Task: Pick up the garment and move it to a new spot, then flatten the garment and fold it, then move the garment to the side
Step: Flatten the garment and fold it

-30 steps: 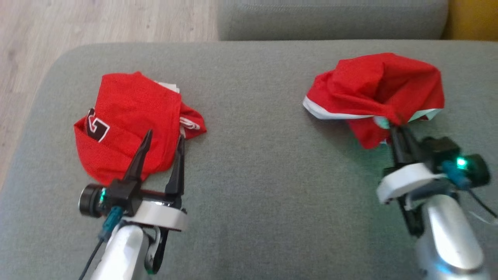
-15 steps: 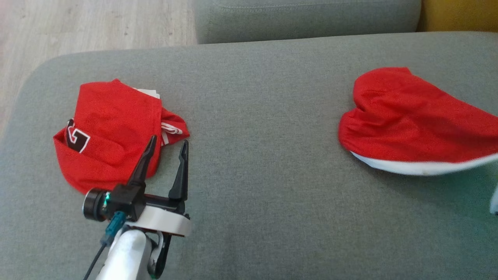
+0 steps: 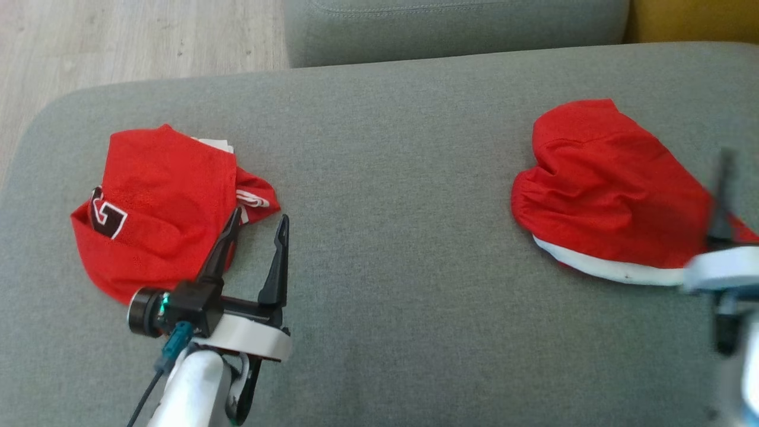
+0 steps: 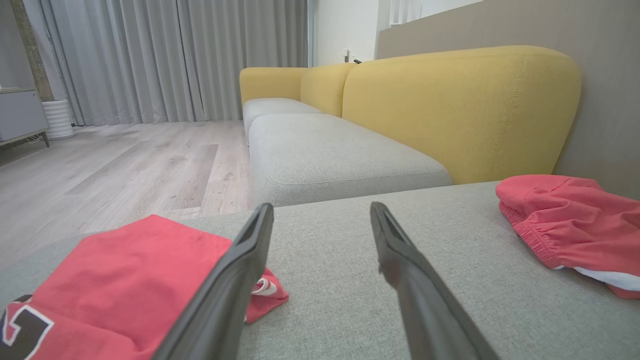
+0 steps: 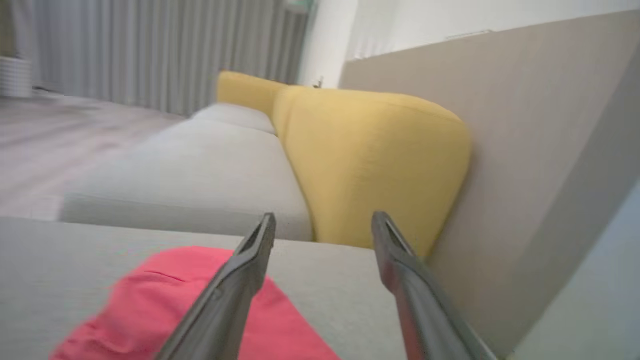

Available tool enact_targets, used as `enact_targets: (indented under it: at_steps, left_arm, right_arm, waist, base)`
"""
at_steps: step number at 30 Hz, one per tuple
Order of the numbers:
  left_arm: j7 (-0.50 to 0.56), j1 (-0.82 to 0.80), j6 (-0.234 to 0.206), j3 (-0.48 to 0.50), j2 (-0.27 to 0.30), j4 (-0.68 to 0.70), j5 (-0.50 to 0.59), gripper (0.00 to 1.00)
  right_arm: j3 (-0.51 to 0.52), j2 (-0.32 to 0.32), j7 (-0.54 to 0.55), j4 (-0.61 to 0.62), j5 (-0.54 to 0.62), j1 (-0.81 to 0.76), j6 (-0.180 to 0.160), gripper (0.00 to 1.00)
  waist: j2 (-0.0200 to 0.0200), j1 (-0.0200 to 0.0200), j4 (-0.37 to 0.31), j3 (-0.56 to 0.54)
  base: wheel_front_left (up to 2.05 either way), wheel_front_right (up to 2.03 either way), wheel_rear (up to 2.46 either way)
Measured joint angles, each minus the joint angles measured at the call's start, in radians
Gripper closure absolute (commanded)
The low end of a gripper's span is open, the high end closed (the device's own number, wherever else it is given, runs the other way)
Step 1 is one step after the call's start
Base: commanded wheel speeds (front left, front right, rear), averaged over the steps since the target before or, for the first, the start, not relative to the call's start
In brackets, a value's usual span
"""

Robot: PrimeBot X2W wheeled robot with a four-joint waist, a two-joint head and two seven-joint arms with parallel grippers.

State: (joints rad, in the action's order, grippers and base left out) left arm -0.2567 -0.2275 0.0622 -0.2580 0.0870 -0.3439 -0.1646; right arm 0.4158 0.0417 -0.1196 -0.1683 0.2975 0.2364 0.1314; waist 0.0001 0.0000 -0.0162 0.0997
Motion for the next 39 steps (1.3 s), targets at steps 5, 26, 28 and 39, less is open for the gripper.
enact_targets:
  at_steps: [5,26,28,39]
  left_arm:
    - [0.0,0.0,0.001,0.0,-0.005,-0.003,0.008,0.0]
    - [0.0,-0.036,0.027,-0.005,-0.022,-0.009,0.022,0.0]
    - [0.0,-0.036,0.027,-0.005,-0.026,-0.009,0.022,0.0]
    - [0.0,-0.036,0.035,-0.003,-0.03,-0.016,0.025,0.0]
  right_arm:
    - [-0.248,0.001,-0.08,0.005,-0.122,-0.038,0.0,0.0]
    - [-0.399,0.003,0.114,-0.317,-0.048,0.021,0.0,0.0]
    - [-0.392,0.003,0.115,-0.369,-0.074,0.046,0.0,0.22]
    - [-0.406,0.004,0.011,-0.487,-0.202,0.121,0.0,1.0]
  waist:
    - [0.0,0.0,0.0,-0.009]
    - [0.0,0.0001,0.073,0.082]
    - [0.0,0.0001,0.082,0.092]
    - [0.0,0.0001,0.089,0.09]
  base:
    - [0.0,0.0,0.0]
    - [0.0,0.0,0.0]
    - [0.0,0.0,0.0]
    - [0.0,0.0,0.0]
